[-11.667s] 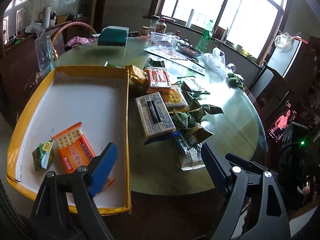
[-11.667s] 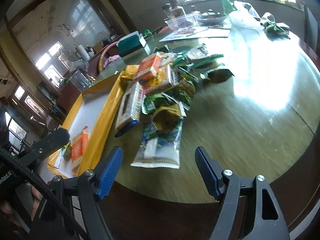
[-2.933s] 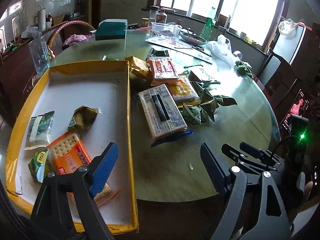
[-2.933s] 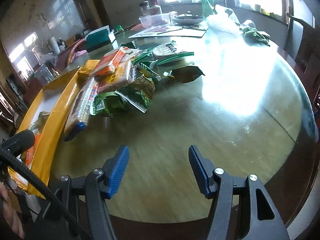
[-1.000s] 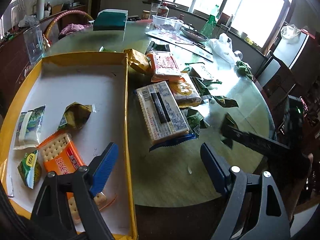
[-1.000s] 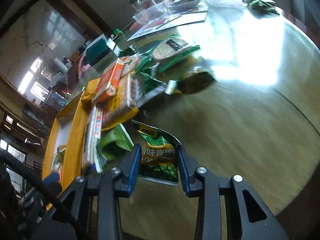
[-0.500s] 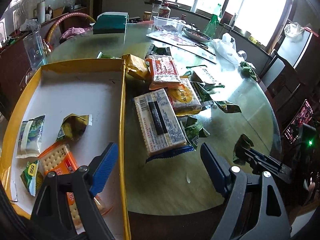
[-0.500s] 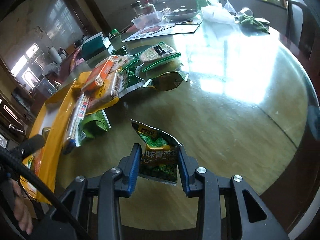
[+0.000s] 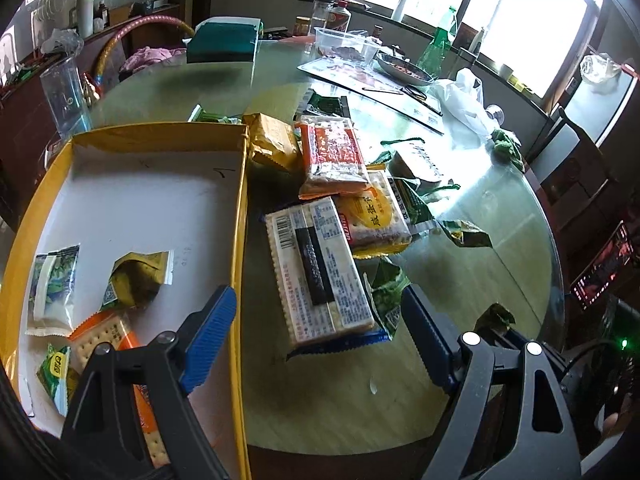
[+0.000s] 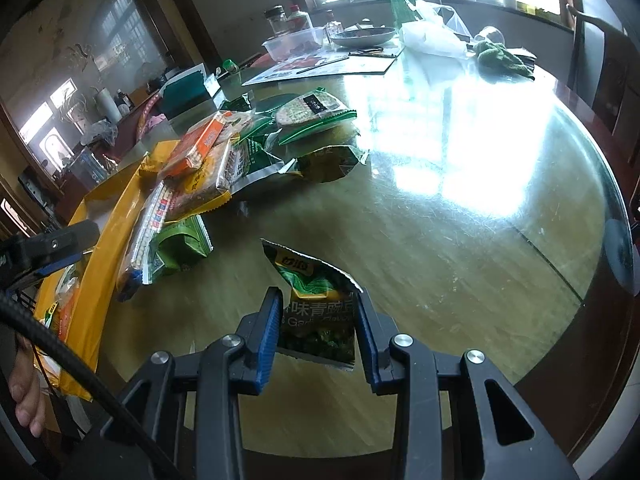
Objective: Organize snacks
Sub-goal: 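Lift the green snack bag with the right gripper, then move the left gripper onto the white biscuit pack and grasp it while the right holds the green bag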
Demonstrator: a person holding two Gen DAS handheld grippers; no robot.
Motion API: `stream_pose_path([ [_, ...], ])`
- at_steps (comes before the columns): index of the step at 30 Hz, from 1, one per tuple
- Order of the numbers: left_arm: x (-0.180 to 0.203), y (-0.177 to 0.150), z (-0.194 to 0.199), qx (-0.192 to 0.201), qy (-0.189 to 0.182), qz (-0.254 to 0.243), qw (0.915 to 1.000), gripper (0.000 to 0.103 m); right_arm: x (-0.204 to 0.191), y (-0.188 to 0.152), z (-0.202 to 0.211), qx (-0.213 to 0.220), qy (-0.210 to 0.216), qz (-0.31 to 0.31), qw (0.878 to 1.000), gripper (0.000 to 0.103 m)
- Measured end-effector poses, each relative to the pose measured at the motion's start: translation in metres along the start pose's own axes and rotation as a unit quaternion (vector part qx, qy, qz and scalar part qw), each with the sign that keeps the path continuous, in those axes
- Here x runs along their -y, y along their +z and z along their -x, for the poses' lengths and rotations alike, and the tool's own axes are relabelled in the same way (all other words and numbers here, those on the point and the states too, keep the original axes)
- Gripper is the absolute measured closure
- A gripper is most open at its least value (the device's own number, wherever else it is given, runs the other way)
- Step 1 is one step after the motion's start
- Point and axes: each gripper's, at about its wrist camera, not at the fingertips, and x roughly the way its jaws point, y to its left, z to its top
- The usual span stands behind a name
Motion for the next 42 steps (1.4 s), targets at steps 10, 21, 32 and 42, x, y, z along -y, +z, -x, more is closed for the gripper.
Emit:
stream_pose_path([
  [10,0.0,0.01,-0.01,-0.011,-0.006,0.01,0.9999,0.019,-0.001,-0.001,0.0,0.0,0.0,0.0,1.0,0.068],
  [21,-0.014,0.026,-0.025,-0.042,-0.032,0.053,0.9972,0.019,-0.001,-0.002,0.0,0.001,0.003,0.0,1.0,0.068],
  [32,0.006,0.035,-0.033,-0.059,-0.039,0.026,0.9972,0.024,0.001,-0.001,0.0,0.001,0.007,0.0,1.0,0.068],
  [42,-0.011,0.033,-0.058,-0.101,-0.009,0.043,0.9939,0.038,0.002,-0.002,0.0,0.001,0.01,-0.001,1.0,0.068],
])
